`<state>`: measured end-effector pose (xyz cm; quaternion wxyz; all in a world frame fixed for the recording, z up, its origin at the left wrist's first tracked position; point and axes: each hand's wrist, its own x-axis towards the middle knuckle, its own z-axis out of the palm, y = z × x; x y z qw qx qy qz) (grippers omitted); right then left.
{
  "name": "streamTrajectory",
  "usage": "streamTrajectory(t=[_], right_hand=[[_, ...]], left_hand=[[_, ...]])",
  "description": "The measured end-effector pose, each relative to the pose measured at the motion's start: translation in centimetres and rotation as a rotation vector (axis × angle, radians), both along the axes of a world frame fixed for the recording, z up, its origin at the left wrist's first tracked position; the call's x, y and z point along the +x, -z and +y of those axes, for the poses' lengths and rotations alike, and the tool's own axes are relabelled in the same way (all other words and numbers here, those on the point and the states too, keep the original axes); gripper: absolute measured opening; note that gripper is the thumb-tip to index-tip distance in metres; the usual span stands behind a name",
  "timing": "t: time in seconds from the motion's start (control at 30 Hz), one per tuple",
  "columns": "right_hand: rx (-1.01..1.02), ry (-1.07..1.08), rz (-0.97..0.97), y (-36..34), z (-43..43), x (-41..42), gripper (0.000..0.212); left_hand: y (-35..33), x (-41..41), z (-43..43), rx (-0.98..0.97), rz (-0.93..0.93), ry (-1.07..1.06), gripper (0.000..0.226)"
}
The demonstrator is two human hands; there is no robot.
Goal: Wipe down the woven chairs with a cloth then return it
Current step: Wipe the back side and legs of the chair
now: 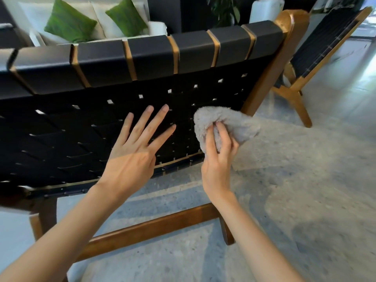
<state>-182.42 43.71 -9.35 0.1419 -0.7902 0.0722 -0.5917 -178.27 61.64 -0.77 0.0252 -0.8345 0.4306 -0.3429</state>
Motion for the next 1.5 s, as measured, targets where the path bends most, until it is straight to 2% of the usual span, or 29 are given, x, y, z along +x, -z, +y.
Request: streamTrajectory(t=[0.07,0.13,0.37,0.57,0.7,0.77,0.93,1.1,1.3,1.5], right_hand=[[-0.127,-0.013,-0.149,-2.8,0.4,-0.9,0.05],[-0.198,0.014,-0.203,-5.4,-0.1,-0.8,0.048],[-0.207,0.125,-0.091,-8.2,-2.3,0.6,0.062],[-0.251,-0.048,-0.092,-9.4,-3.2,0.6,0.047],[-0.154,-0.111,-0.06,-9.3,-2.4,-1.1,0.043],[-0.177,-0.115,-0.031,-8.7,-1.9,-1.9,0.04],[-0.21,0.011,0.087,-7.7,-1.0,-1.9,0.063],[-0.179,0.03,0.035,-10.0,-2.7,1.0,0.064],[-0.129,-0.074,-0.057,-8.4,-2.7,2.4,0.053],[-0.115,-0.109,0.014,-5.3,-3.5,2.0,0.039]], left_hand=[[0.0,-0.1,0.3,0.004,0.01,0.001,0.081],[0.0,-0.3,0.6,0.002,0.023,-0.004,0.082],[0.1,-0.6,1.2,-0.024,0.069,0.006,0.084],[0.2,-0.3,1.3,-0.028,0.075,0.016,0.085],[0.8,-0.2,1.3,-0.053,0.083,0.023,0.084],[1.0,-0.2,1.2,-0.064,0.083,0.028,0.085],[0.9,0.0,1.4,-0.06,0.091,0.039,0.083],[0.9,0.2,1.7,-0.058,0.096,0.052,0.081],[1.3,0.5,1.9,-0.06,0.095,0.061,0.079],[1.5,0.3,1.8,-0.064,0.103,0.047,0.078]])
